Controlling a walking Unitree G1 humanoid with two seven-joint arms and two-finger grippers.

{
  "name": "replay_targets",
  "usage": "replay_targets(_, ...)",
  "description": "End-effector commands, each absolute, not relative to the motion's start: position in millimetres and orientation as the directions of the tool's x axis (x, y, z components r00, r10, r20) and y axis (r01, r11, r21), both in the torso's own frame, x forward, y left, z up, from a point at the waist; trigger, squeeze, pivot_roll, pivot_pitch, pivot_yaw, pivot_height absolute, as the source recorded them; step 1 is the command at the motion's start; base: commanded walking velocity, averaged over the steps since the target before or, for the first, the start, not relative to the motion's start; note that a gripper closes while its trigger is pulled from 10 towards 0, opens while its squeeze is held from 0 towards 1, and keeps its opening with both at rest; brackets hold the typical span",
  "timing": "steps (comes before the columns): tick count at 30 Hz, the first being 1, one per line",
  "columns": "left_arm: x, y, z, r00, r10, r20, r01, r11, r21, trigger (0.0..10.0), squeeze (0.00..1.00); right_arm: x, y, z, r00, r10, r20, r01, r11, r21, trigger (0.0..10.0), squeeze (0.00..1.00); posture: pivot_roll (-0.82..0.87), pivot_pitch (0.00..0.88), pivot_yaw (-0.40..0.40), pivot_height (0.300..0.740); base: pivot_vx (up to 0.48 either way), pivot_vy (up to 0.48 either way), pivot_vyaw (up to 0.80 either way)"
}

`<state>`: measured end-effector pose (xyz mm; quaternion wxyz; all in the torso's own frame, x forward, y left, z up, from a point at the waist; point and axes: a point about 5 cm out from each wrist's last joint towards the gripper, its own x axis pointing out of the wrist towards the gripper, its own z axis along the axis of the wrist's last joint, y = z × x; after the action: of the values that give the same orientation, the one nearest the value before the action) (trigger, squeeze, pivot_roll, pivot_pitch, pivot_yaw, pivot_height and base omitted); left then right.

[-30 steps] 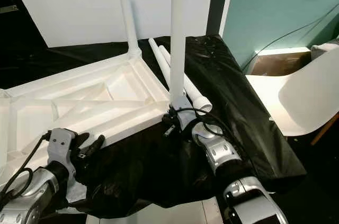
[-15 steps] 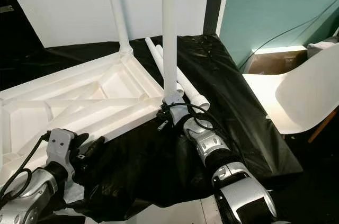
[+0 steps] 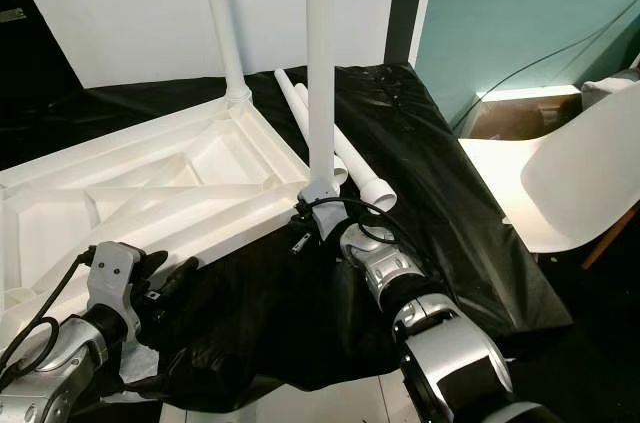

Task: Building children table

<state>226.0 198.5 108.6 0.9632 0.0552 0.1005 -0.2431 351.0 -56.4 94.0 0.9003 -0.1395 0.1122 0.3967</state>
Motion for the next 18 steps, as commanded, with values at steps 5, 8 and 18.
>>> replay_targets(5,218,186,97,0.787,-0.554,-0.272,0.569,0.822,-0.027,10.0,0.00,356,-40,111,0.635,0.727,-0.261,-0.772,0.608,-0.186,10.0,0.00,0.06,0.000,-0.005,0.740,0.000,0.000,0.00)
replay_targets(8,212,182,96,0.747,-0.603,-0.279,0.607,0.790,-0.081,10.0,0.00,360,-38,119,0.638,0.732,-0.239,-0.770,0.607,-0.196,10.0,0.00,0.06,0.000,-0.007,0.740,0.000,0.000,0.00)
replay_targets(18,199,164,99,0.597,-0.754,-0.274,0.733,0.651,-0.198,10.0,0.00,358,-42,113,0.671,0.709,-0.215,-0.741,0.645,-0.185,10.0,0.00,0.04,0.000,0.016,0.740,0.000,0.000,0.00)
